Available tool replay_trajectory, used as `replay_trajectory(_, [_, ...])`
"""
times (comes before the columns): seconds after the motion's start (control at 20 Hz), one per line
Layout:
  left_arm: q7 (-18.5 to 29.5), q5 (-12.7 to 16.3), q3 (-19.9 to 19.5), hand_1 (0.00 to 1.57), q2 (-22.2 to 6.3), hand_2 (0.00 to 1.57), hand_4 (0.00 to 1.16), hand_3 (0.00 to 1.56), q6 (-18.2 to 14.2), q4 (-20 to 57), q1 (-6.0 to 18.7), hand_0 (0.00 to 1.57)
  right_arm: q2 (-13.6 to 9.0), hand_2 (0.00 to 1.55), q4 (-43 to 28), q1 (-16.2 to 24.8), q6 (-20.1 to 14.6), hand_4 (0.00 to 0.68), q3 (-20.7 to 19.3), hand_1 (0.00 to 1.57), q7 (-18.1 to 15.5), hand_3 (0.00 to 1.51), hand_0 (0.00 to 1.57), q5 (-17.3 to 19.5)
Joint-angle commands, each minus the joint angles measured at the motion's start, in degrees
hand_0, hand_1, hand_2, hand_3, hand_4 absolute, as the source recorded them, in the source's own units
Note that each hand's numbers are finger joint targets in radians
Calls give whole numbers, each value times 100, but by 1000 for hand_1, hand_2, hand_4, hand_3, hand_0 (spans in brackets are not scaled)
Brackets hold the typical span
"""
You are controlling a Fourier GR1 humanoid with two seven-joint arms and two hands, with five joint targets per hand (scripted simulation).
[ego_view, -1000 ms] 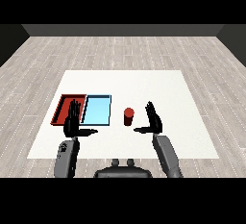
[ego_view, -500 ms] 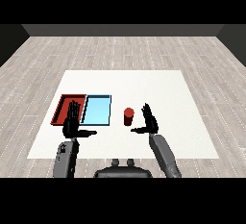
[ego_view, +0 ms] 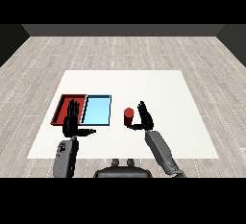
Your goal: Pick the red can and put it in the red box
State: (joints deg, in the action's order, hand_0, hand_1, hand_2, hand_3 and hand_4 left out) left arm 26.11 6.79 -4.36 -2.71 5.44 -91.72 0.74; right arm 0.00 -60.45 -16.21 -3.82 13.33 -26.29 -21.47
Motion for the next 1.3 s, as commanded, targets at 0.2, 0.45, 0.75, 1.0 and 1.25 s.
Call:
replay_trajectory(0.2, [72, 128, 107, 0, 18, 0, 0, 0, 242, -349, -479, 0, 0, 0, 942, -829, -100, 0, 194, 0, -195, 0, 0, -429])
replay_trajectory(0.45, [-444, 281, -101, 0, -123, 0, 0, 0, 125, -414, 3, 0, 0, 0, 555, -402, -513, 0, 591, 0, -133, 0, 0, -552])
replay_trajectory(0.75, [159, 219, -238, 0, -125, 0, 0, 0, 192, 471, 287, 0, 0, 0, 902, -690, -590, 0, 640, 0, -176, 0, 0, -658])
replay_trajectory(1.0, [-294, 170, -1, 0, -51, 0, 0, 0, 66, -306, 73, 0, 0, 0, 1862, -1316, -781, 0, 1079, 0, -866, 0, 0, -1378])
replay_trajectory(1.25, [26, 128, 32, 0, -25, 0, 0, 0, 159, -404, -419, 0, 0, 0, 1022, -542, -783, 0, 1232, 0, -562, 0, 0, -1029])
